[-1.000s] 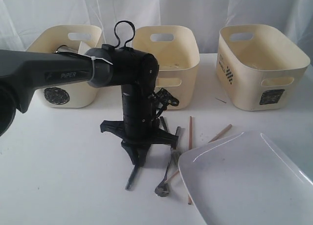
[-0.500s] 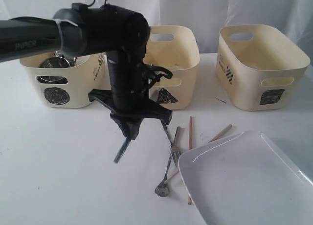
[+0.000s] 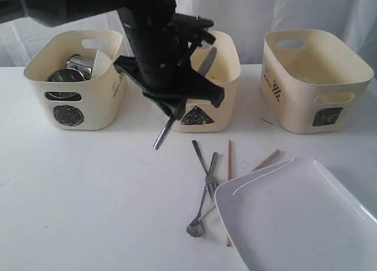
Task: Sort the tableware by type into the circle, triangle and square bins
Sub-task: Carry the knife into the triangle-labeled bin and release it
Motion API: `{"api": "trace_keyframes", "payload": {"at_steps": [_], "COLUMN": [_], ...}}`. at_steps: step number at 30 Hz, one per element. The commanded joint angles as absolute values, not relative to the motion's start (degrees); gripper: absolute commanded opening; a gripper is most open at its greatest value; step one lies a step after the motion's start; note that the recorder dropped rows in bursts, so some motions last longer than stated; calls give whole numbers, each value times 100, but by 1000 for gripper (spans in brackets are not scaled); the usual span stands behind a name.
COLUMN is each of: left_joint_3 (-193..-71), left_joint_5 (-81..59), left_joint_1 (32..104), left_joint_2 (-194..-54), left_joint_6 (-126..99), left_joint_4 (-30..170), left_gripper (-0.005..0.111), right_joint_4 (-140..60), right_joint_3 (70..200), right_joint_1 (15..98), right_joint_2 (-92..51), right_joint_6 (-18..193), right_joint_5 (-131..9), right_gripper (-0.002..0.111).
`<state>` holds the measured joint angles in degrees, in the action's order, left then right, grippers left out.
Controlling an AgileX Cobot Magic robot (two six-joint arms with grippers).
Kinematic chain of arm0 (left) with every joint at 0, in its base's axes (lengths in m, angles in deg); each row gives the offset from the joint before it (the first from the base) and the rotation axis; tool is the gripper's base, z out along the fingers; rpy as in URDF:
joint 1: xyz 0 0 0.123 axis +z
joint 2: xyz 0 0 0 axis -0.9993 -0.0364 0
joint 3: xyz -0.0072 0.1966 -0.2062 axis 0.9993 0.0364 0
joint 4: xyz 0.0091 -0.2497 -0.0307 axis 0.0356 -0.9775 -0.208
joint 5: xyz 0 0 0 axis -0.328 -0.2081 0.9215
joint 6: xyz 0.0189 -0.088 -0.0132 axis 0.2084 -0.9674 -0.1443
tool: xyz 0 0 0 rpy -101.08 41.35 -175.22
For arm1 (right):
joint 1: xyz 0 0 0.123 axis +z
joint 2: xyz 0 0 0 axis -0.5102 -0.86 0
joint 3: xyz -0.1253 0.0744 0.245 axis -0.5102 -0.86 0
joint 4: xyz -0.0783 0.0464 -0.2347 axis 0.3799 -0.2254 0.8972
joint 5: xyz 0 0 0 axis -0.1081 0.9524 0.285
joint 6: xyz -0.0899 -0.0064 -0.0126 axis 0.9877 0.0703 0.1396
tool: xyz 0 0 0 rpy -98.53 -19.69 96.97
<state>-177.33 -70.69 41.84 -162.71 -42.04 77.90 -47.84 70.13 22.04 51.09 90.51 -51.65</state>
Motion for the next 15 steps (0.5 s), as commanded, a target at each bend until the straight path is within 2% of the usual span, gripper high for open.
{"api": "trace_keyframes", "payload": {"at_steps": [1, 15], "left_joint_3": [-18177, -19927], "left_joint_5": [-6513, -5226], "left_joint_1": [4270, 4735], "left_joint_2": [-16294, -17585], "left_joint_6": [-4153, -4099], "left_joint_4": [8088, 8714], "left_gripper": [0, 0], "right_joint_4": [-4768, -4768], "right_joint_3": [6974, 6974], "right_joint_1": [2217, 2217], "right_joint_2": [5147, 5147], "right_joint_6": [9090, 9090], "right_joint_5": [-5208, -5208], "right_gripper": [0, 0]}}
